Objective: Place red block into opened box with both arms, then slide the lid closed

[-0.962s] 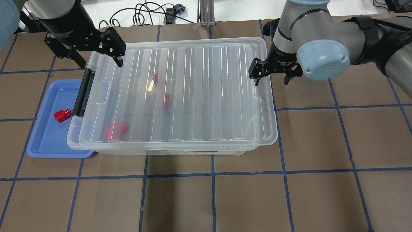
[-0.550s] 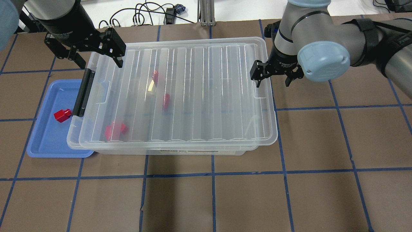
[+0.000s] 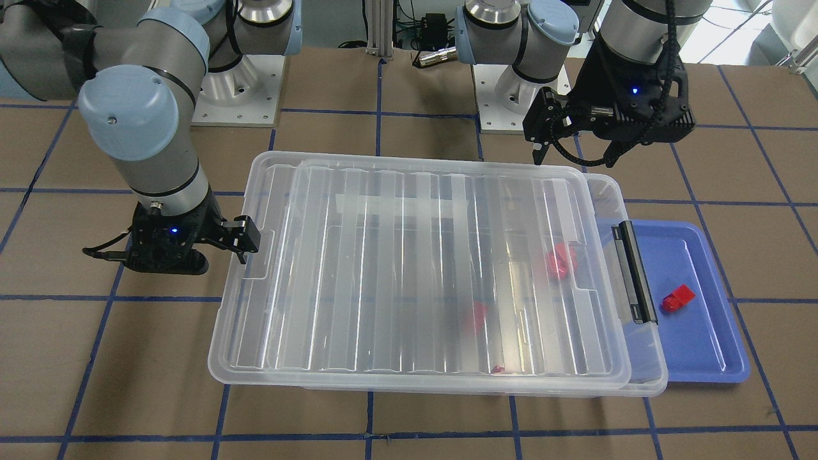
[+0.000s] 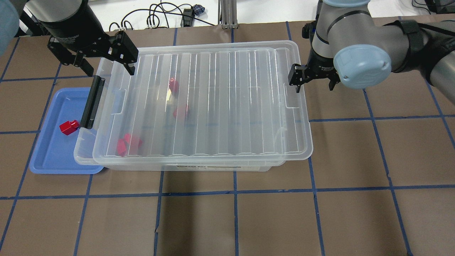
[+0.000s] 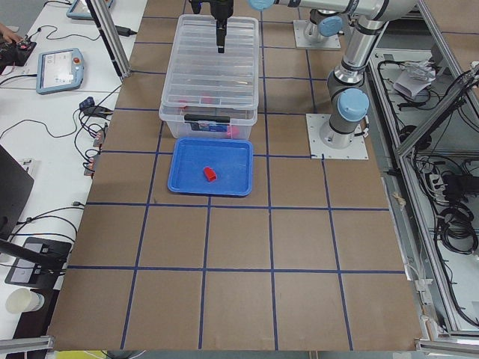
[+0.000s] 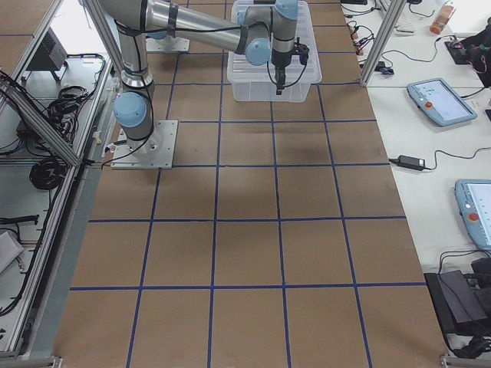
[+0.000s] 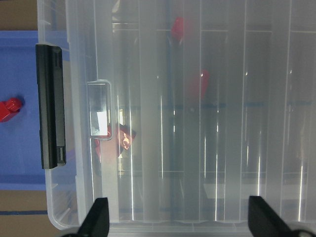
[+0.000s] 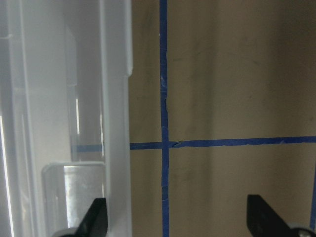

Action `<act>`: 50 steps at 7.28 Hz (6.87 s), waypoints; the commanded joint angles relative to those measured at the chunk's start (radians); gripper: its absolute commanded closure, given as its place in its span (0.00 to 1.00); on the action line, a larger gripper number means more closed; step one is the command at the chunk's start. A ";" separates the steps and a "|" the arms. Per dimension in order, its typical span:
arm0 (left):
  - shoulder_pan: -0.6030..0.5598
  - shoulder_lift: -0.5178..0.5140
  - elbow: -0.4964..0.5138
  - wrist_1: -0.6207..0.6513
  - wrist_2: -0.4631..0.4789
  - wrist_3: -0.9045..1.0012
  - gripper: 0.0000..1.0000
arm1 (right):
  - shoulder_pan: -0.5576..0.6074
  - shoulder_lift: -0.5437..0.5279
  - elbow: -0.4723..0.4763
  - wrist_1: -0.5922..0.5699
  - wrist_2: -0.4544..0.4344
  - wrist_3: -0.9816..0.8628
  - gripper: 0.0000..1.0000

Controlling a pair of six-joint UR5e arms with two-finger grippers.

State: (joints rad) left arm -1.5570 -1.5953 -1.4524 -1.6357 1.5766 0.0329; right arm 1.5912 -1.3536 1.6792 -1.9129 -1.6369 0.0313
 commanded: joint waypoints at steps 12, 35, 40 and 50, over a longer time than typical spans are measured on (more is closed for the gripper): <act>0.286 -0.038 -0.081 -0.039 0.000 0.013 0.00 | -0.217 -0.037 -0.070 0.075 0.055 -0.270 0.00; 0.551 -0.451 -0.342 0.706 0.021 1.291 0.08 | 0.000 -0.156 -0.171 0.348 0.078 -0.093 0.00; 0.551 -0.462 -0.347 0.777 -0.007 1.311 0.78 | 0.000 -0.156 -0.173 0.348 0.078 -0.093 0.00; 0.312 -0.232 -0.035 0.258 -0.082 0.661 0.90 | 0.000 -0.156 -0.170 0.348 0.078 -0.094 0.00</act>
State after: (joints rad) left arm -1.1955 -1.8510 -1.4859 -1.3428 1.4927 0.8749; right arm 1.5907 -1.5095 1.5089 -1.5647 -1.5585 -0.0617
